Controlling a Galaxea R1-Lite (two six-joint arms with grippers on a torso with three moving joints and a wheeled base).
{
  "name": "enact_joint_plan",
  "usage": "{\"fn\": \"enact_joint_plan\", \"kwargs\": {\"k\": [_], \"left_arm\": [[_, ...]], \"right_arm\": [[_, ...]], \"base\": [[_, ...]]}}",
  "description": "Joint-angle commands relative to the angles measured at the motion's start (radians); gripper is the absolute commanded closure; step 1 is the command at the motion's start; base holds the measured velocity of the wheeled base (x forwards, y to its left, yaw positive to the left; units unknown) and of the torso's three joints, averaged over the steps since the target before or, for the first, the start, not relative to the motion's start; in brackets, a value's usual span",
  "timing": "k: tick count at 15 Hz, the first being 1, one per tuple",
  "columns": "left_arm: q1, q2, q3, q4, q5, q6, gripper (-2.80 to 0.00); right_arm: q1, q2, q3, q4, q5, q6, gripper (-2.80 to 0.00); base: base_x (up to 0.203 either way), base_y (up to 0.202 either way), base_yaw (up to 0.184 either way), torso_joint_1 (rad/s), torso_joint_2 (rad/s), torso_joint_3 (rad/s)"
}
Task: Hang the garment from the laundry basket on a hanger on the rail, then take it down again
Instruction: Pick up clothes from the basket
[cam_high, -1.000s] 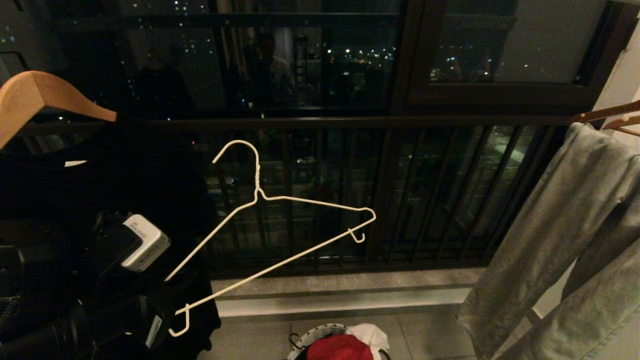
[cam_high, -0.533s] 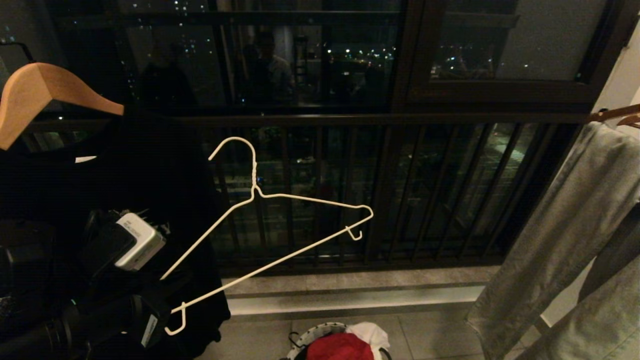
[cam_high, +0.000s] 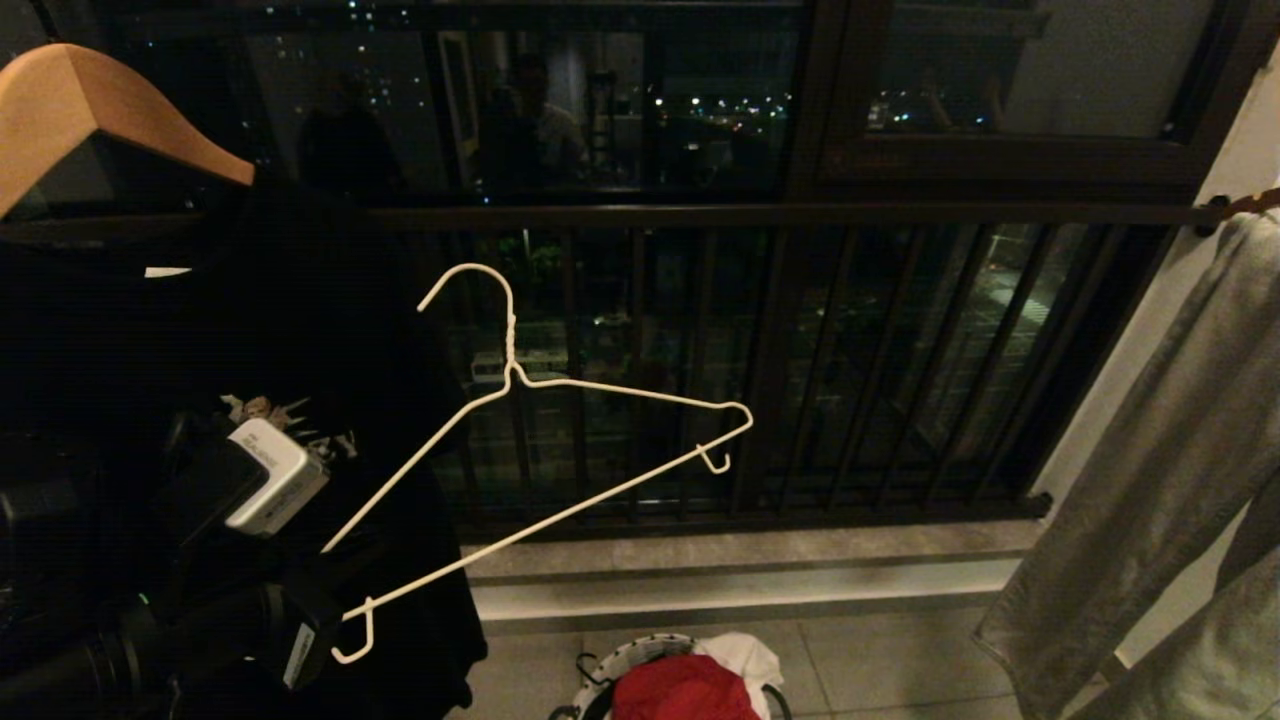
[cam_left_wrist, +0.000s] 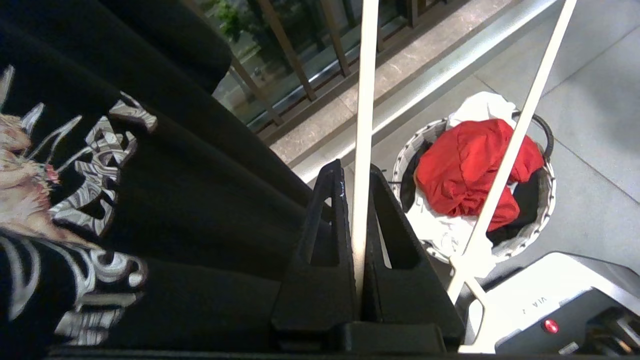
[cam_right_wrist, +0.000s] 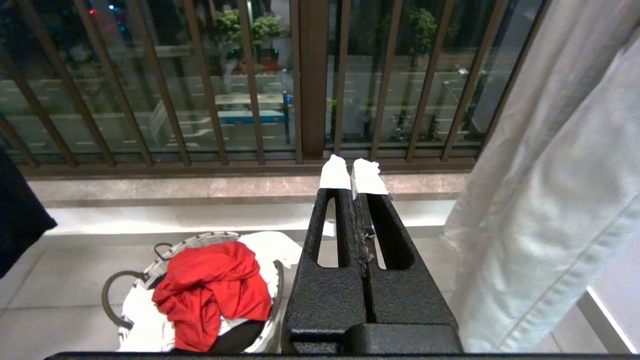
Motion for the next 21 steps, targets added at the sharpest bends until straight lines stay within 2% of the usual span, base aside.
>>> {"fn": "enact_joint_plan", "kwargs": {"k": [1, 21], "left_arm": [[0.0, -0.001, -0.001, -0.002, 0.0, 0.002, 0.0], [-0.005, -0.001, -0.003, -0.001, -0.002, 0.002, 0.0]], "right_arm": [[0.0, 0.0, 0.0, -0.001, 0.0, 0.0, 0.0], [0.0, 0.0, 0.0, 0.001, 0.0, -0.002, 0.0]], "base": [[0.0, 0.0, 0.0, -0.159, 0.37, 0.207], [0.0, 0.0, 0.0, -0.201, 0.51, 0.302]]}}
